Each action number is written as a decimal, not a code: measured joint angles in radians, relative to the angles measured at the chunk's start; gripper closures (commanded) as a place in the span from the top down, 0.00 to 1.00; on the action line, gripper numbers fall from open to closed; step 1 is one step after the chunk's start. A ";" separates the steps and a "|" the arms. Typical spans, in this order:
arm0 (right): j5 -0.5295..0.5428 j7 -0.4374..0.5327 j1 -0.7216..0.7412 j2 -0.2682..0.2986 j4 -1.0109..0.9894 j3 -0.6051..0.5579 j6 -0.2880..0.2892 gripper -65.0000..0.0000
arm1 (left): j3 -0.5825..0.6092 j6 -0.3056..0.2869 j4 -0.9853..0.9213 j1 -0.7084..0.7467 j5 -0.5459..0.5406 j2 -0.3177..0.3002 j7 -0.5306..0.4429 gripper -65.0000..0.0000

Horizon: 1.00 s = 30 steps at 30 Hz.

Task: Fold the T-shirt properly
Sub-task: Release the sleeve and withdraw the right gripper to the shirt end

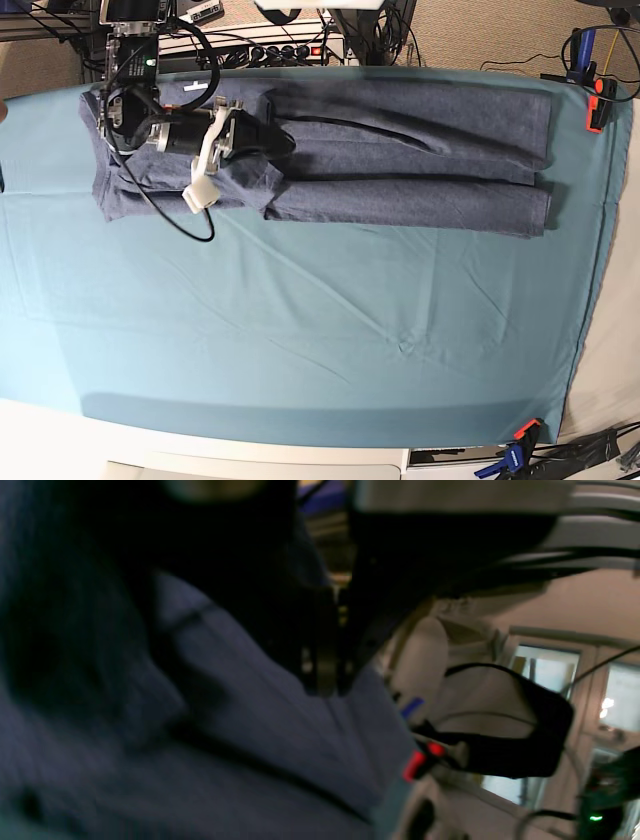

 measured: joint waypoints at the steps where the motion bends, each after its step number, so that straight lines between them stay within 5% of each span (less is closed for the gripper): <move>1: 0.006 -0.001 0.000 0.000 0.030 0.000 0.001 0.00 | 0.000 0.000 0.000 0.007 0.000 0.000 0.000 0.37; 10: 0.003 -0.001 0.001 -0.007 0.328 0.106 0.002 0.00 | 0.000 0.000 -0.001 0.061 0.000 0.001 0.000 0.37; 15: -0.328 -0.005 0.003 -0.007 0.332 0.281 0.002 0.00 | 0.000 0.000 -0.002 0.078 0.003 0.008 0.000 0.37; 19: -0.557 0.192 0.003 -0.007 0.331 0.465 0.002 0.00 | 0.000 0.000 -0.002 0.082 0.001 0.015 0.000 0.37; 24: -0.599 0.228 0.003 -0.010 0.331 0.648 -0.007 0.00 | 0.000 0.000 -0.002 0.083 0.000 0.048 0.003 0.37; 30: -0.601 0.225 0.003 -0.014 0.329 0.721 -0.007 0.00 | 0.021 0.000 0.010 0.084 0.002 0.072 0.020 0.37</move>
